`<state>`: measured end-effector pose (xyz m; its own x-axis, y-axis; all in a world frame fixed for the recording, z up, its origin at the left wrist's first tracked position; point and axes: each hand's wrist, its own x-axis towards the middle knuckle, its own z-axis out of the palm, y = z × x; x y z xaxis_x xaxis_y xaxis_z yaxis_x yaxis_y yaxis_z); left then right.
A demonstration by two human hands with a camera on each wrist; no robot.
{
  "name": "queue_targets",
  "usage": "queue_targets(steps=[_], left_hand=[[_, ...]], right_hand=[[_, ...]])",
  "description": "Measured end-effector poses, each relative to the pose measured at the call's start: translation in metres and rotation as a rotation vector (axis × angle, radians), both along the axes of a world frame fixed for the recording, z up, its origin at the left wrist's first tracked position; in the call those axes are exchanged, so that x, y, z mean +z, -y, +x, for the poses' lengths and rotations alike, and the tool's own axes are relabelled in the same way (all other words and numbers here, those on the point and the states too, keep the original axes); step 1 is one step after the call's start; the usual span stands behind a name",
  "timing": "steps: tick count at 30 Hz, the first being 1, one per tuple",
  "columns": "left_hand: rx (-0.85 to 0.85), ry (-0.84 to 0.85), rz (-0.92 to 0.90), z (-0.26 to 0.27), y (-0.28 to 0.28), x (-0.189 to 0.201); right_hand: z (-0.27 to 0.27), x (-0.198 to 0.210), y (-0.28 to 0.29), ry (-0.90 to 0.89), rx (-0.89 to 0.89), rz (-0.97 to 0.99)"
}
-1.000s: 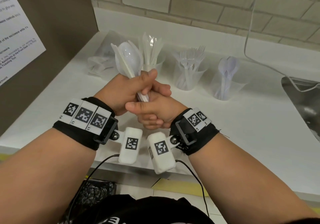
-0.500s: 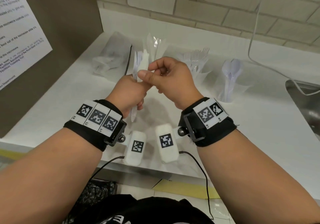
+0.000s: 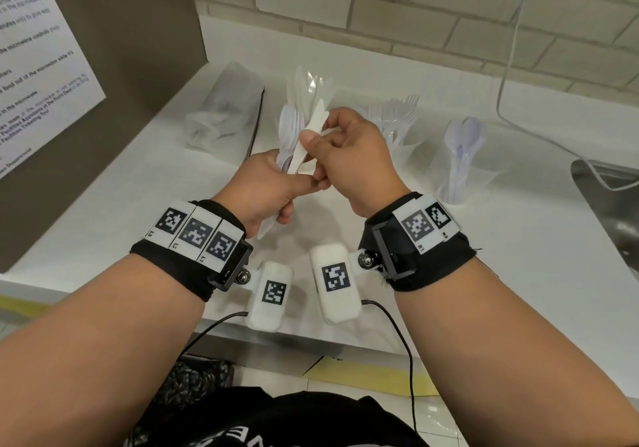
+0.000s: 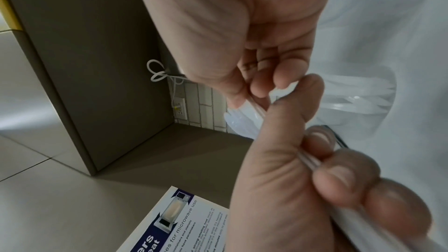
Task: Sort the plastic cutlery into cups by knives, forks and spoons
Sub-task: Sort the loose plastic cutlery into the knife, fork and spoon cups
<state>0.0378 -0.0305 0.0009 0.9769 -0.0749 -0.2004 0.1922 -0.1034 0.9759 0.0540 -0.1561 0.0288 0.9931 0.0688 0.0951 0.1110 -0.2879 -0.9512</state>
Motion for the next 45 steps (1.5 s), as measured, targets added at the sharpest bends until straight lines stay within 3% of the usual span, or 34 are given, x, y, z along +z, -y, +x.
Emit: queue_targets(steps=[6,12,16,20,30,35,39,45], left_hand=[[0.045,-0.032,-0.024,0.001,-0.002,-0.007],[0.075,-0.089,-0.069,0.0,-0.016,-0.01],[0.095,-0.113,-0.11,0.002,-0.027,-0.01],[0.056,-0.148,-0.351,0.004,-0.036,-0.008],[-0.015,-0.203,-0.415,0.006,-0.039,-0.007],[-0.058,-0.231,-0.417,0.008,-0.034,-0.006],[-0.043,-0.22,-0.452,0.011,-0.025,-0.007],[0.016,-0.153,-0.286,0.011,-0.006,-0.004]], right_hand=[[0.01,0.015,0.012,0.086,-0.103,0.108],[0.032,0.05,0.033,0.329,-0.307,0.223],[0.057,0.055,0.031,0.52,-0.403,0.098],[0.093,0.03,0.008,0.412,-0.325,-0.139],[0.13,0.0,-0.005,0.089,-0.15,-0.541],[0.112,0.007,0.003,0.079,-0.173,-0.384],[0.068,0.019,0.005,0.029,-0.075,-0.208],[0.025,0.005,0.011,-0.156,0.101,-0.067]])
